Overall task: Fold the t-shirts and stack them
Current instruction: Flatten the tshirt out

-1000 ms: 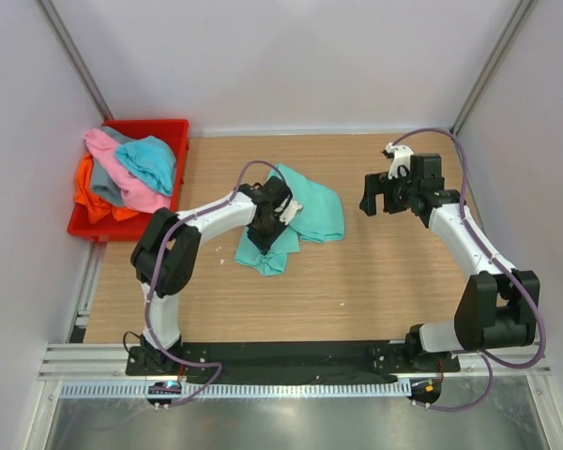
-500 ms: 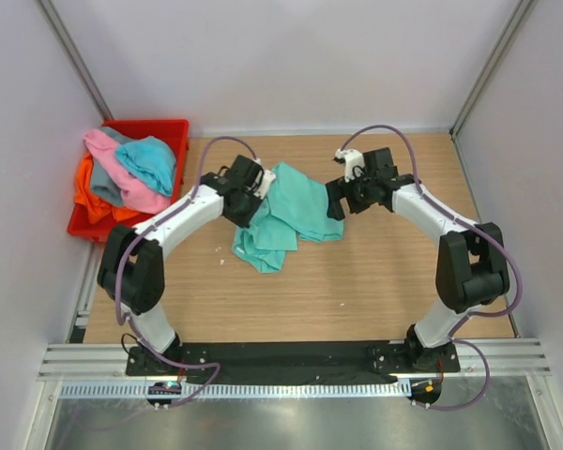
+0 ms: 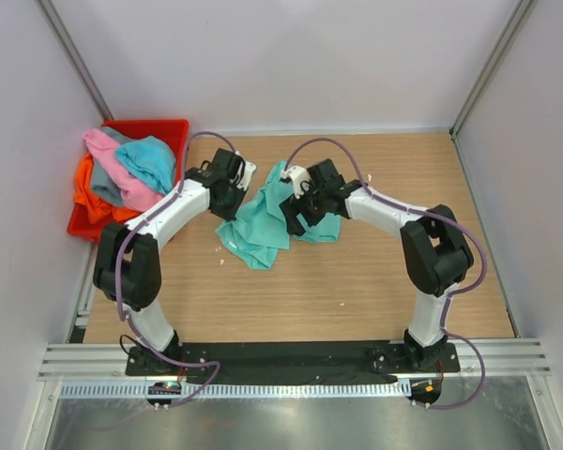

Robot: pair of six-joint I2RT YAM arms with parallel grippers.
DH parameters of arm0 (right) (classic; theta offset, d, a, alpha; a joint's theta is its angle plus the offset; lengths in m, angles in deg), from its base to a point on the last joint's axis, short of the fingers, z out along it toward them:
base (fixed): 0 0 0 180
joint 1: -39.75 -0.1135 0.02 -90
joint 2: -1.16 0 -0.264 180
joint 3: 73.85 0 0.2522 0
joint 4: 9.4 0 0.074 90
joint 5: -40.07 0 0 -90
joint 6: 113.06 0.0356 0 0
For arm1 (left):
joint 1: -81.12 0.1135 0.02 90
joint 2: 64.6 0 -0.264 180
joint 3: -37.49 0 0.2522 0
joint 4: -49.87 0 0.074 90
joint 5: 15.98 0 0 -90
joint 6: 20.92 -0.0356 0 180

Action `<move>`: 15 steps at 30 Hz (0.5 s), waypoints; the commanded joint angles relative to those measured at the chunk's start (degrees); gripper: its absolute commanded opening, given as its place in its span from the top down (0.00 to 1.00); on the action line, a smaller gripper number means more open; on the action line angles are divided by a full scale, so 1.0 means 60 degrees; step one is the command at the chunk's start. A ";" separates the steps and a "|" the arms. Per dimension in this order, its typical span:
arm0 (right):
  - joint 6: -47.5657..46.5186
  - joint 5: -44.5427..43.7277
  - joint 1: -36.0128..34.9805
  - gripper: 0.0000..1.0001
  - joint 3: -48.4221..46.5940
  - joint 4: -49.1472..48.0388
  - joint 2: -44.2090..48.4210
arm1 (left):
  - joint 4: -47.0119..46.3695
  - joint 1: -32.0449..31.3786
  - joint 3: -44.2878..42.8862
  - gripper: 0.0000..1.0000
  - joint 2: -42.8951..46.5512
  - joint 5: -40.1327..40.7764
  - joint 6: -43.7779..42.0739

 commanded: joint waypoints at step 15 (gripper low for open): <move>0.0013 -0.2387 -0.1186 0.20 -0.1499 -0.1427 -0.1834 | -0.0273 0.0702 0.0009 1.00 -0.0313 -0.0668 0.0275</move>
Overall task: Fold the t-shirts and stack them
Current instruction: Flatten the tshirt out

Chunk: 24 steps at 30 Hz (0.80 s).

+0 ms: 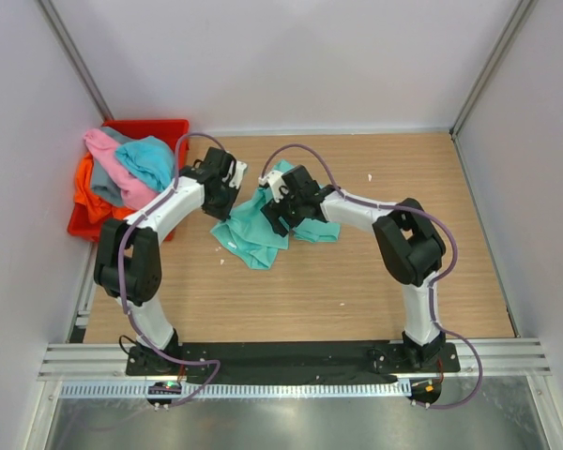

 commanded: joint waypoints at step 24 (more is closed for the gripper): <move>-0.0529 -0.4077 0.1524 0.98 0.1658 -0.0859 0.4976 | -0.0214 0.0035 -0.0784 1.00 -0.0040 0.0127 -0.0420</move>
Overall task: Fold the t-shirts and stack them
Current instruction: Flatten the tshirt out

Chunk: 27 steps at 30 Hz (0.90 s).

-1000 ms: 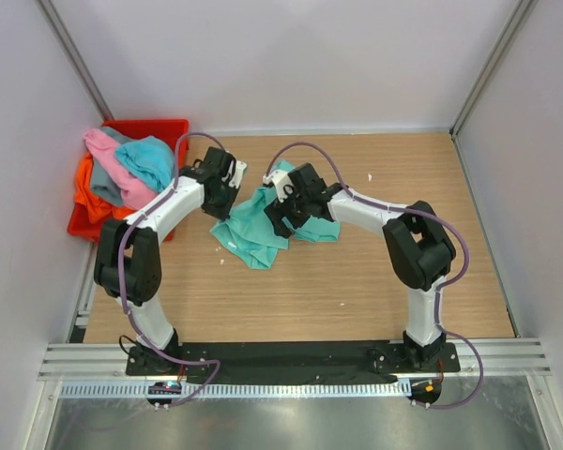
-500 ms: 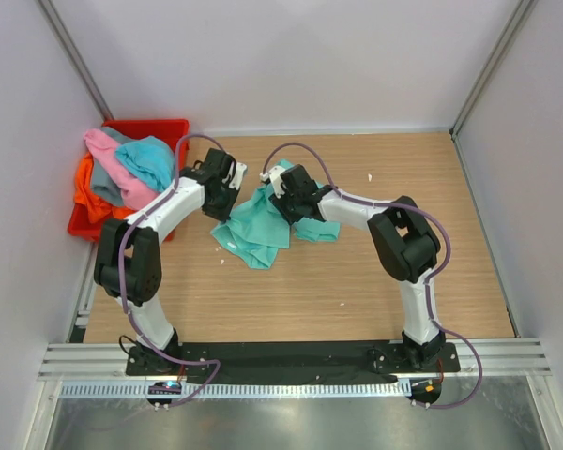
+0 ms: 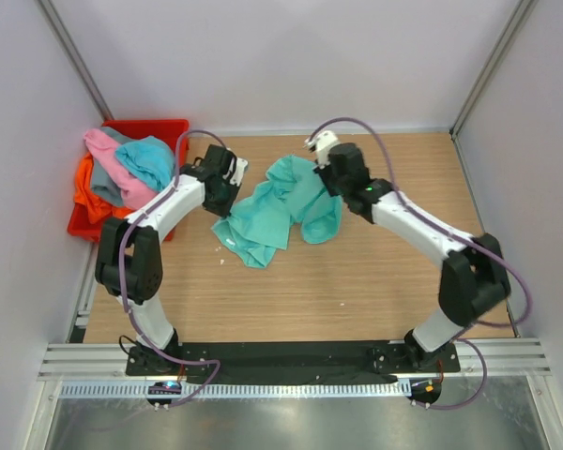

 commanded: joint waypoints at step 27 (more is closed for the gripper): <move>0.0205 0.0100 0.2311 0.98 0.2513 0.0138 0.1732 | -0.1452 -0.4052 0.1250 0.43 0.0400 0.0743 -0.1911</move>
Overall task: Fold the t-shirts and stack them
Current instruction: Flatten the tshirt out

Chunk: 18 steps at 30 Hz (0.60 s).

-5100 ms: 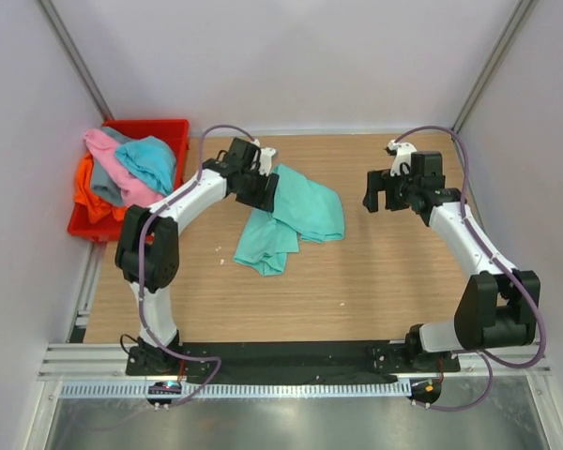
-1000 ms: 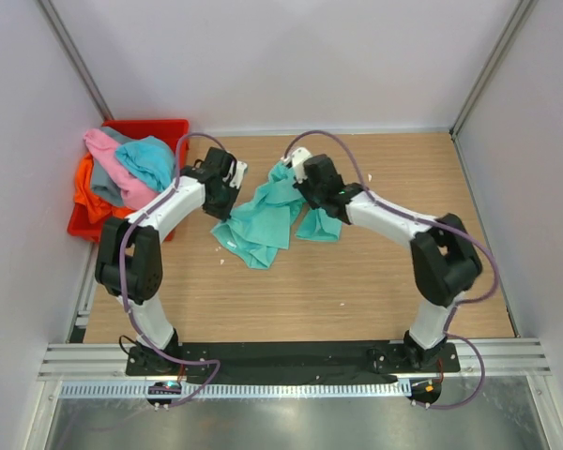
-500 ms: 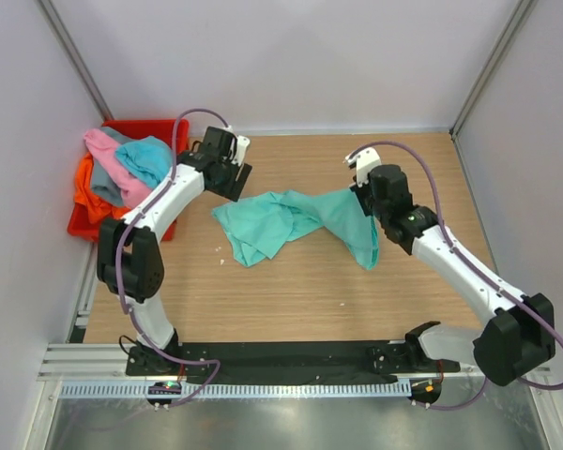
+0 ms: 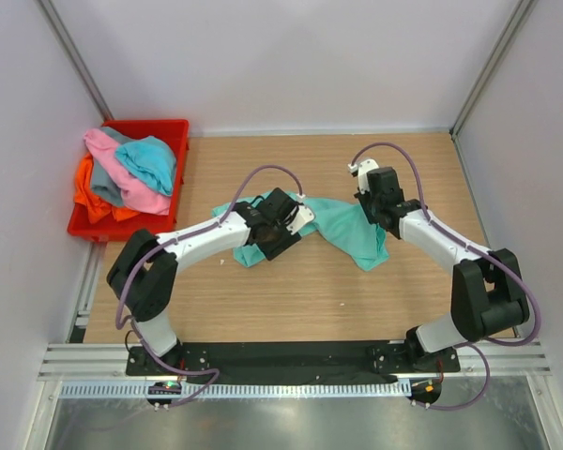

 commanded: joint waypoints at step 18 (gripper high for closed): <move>0.0201 0.0401 0.0338 0.99 -0.0266 -0.0576 0.0030 | -0.0323 -0.0199 -0.0306 0.47 -0.1337 -0.0132 0.0057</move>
